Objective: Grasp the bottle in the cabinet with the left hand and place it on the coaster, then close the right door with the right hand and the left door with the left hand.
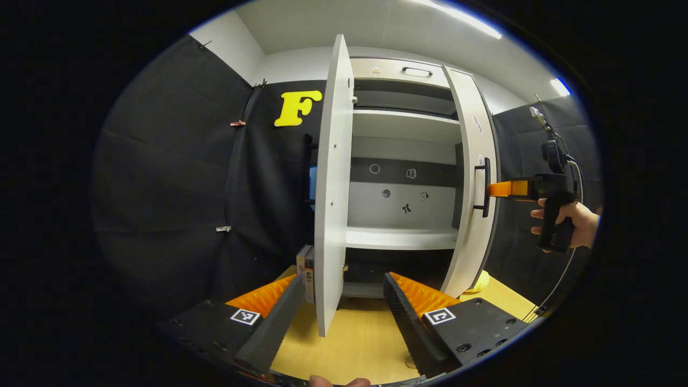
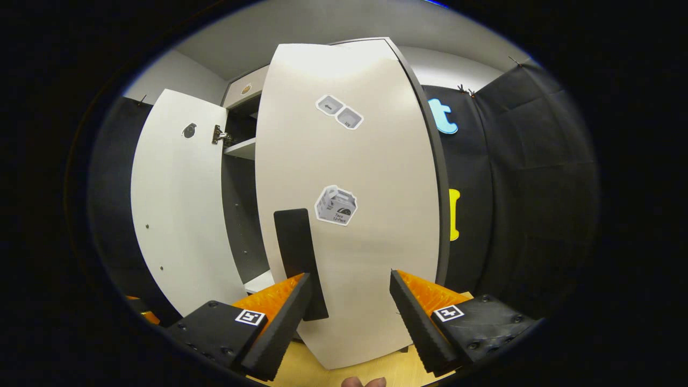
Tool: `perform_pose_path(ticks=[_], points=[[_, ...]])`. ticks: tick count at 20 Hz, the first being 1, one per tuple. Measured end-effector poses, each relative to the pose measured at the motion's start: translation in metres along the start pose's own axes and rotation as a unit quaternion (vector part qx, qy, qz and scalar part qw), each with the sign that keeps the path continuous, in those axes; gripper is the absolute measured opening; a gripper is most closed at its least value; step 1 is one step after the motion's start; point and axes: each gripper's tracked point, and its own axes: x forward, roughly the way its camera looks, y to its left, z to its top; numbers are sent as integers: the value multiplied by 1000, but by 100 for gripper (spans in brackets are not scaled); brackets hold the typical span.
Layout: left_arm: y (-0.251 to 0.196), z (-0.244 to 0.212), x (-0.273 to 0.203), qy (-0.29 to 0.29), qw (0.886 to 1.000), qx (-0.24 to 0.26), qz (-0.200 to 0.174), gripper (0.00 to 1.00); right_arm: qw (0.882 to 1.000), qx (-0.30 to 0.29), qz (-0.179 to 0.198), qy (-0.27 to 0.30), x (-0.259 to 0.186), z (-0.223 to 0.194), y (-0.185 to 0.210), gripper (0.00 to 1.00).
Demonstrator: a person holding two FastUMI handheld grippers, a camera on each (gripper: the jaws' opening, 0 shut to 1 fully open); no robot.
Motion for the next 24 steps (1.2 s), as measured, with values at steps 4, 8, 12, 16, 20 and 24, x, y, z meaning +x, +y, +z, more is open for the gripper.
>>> perform_pose_path(ticks=[4, 8, 12, 16, 20, 24], points=[[13, 4, -11, -2, 1000, -1, 8, 95, 1000, -5, -2, -3, 14, -2, 7, 98], [17, 9, -19, -5, 1000, 6, 23, 95, 1000, -8, -5, -4, 28, -3, 12, 97], [20, 13, -28, -3, 1000, 7, 24, 95, 1000, -9, -10, -5, 36, -4, 14, 97], [43, 19, -17, 5, 999, 2, 44, 95, 1000, -9, -15, 0, 31, -3, 16, 97], [79, 45, 11, -13, 998, 10, 67, 95, 1000, -20, -18, -5, 8, 3, 14, 97], [104, 73, 44, -16, 998, 15, 65, 95, 999, -49, -20, 5, -21, -2, 13, 98]])
